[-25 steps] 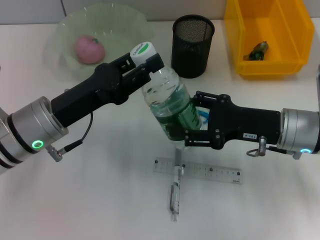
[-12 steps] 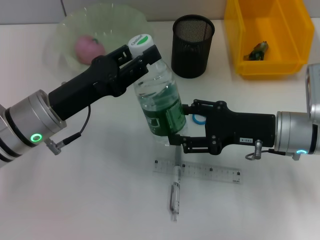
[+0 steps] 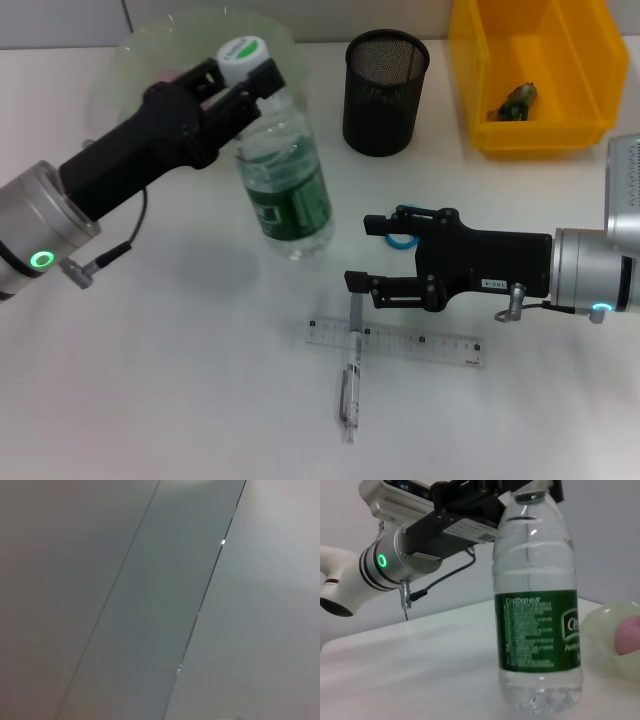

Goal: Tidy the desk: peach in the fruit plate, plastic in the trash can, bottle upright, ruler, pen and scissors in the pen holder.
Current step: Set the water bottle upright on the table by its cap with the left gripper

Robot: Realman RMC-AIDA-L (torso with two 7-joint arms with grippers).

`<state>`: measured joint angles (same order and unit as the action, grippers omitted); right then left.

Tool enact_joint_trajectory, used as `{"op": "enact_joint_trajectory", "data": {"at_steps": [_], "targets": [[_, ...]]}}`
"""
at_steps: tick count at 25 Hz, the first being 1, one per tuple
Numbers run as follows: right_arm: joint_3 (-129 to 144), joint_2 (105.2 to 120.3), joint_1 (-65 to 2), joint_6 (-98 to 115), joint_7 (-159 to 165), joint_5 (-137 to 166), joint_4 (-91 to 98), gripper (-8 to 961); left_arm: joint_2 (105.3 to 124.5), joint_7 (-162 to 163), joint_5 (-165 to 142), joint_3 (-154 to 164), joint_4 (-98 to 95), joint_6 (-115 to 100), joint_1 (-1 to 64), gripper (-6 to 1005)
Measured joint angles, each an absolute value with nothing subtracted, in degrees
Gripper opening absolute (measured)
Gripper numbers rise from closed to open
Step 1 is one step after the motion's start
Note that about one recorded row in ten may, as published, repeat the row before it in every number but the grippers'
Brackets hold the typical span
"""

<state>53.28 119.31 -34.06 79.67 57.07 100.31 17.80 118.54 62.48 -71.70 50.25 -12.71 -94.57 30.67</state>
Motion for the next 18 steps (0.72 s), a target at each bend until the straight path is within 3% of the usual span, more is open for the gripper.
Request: {"op": "enact_joint_trajectory", "data": {"at_steps": [18], "targets": [[53.07, 119.6, -32.67, 77.15, 55.33, 99.62, 18.48, 775, 118.29, 47.47, -70.93, 42.64, -17.01, -84.03, 24.77, 446]]}}
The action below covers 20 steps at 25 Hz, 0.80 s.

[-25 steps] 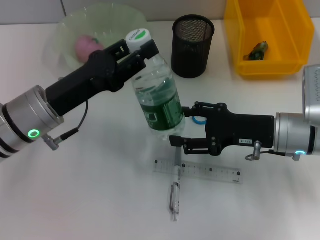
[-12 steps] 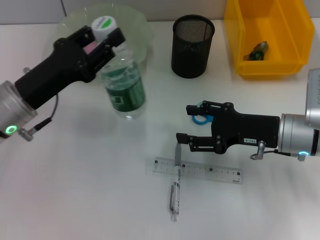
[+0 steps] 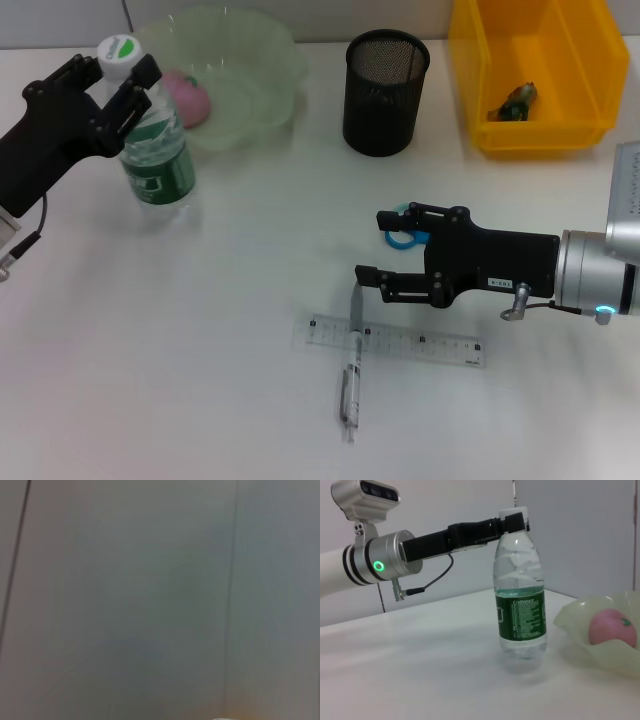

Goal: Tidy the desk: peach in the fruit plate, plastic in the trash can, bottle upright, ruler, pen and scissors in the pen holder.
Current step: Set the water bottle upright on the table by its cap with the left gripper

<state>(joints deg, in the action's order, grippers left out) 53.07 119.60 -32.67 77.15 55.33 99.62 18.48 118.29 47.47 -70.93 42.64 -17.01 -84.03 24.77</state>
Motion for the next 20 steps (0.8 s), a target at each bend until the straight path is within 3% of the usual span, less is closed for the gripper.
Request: {"op": "enact_joint_trajectory", "data": {"at_steps": [20], "targets": [[53.0, 119.61, -32.43, 75.05, 55.42, 98.61, 17.78, 774, 118.47, 42.85, -70.57, 40.51, -17.08, -75.3, 25.49, 447]]}}
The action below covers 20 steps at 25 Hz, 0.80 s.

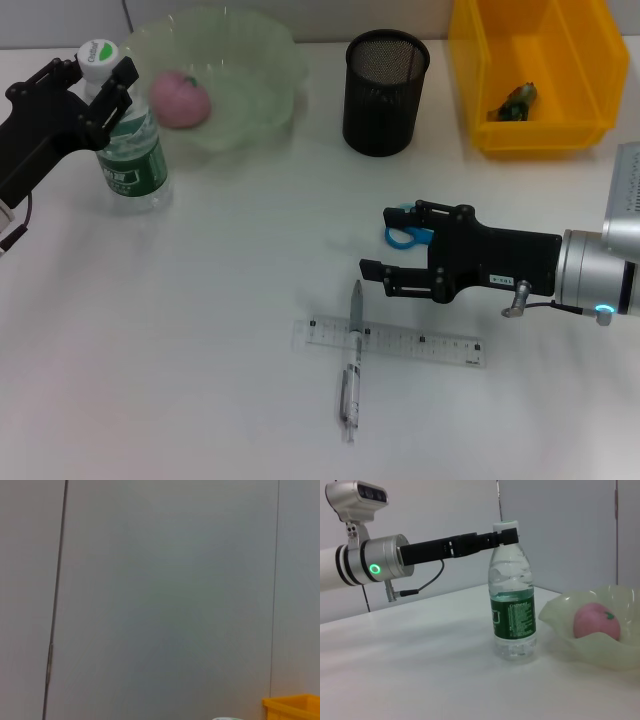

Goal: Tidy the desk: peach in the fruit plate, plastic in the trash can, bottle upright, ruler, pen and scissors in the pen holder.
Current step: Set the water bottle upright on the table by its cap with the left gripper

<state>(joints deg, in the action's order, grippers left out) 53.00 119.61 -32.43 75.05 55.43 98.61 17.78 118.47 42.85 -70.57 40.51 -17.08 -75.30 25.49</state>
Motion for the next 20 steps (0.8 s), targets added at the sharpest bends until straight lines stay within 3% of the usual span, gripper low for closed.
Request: {"op": "enact_joint_trajectory", "data": {"at_steps": [20], "targets": [[53.19, 119.61, -32.43, 75.44, 55.85, 98.61, 17.57, 773, 118.57, 42.8, -70.56, 40.63, -16.52, -73.91, 26.1, 447]]}}
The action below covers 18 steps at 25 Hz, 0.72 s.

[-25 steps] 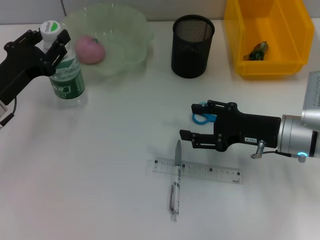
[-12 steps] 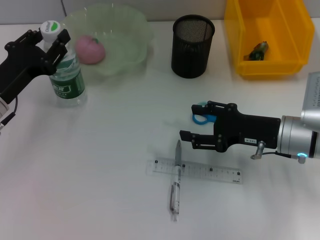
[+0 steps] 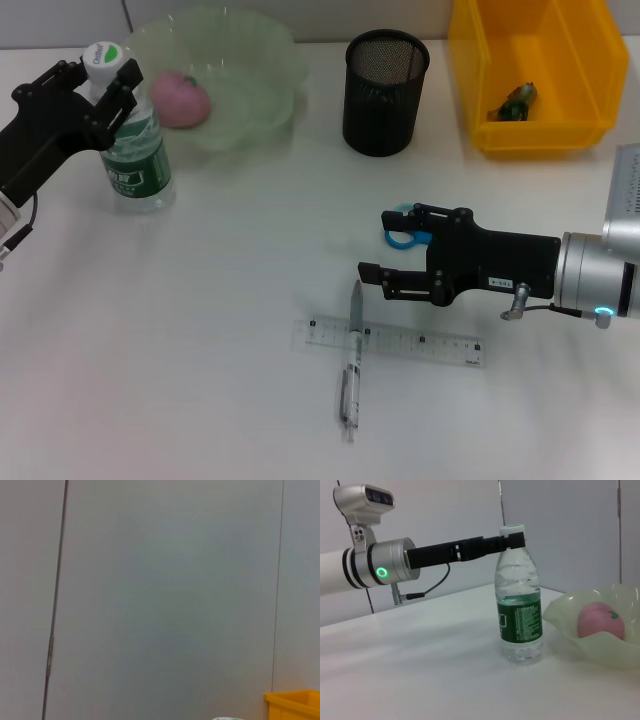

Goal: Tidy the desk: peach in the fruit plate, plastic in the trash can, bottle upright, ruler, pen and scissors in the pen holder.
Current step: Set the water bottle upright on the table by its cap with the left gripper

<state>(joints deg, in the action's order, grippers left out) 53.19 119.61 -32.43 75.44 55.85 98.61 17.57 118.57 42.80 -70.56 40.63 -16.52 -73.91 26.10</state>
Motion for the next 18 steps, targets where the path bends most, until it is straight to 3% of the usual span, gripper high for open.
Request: {"op": "enact_joint_trajectory", "data": {"at_steps": [18], "targets": [[53.37, 119.62, -32.47, 75.14, 55.9, 98.61, 17.12, 772, 118.65, 42.8, -70.58, 40.93, -16.43, -73.21, 26.31, 448]]}}
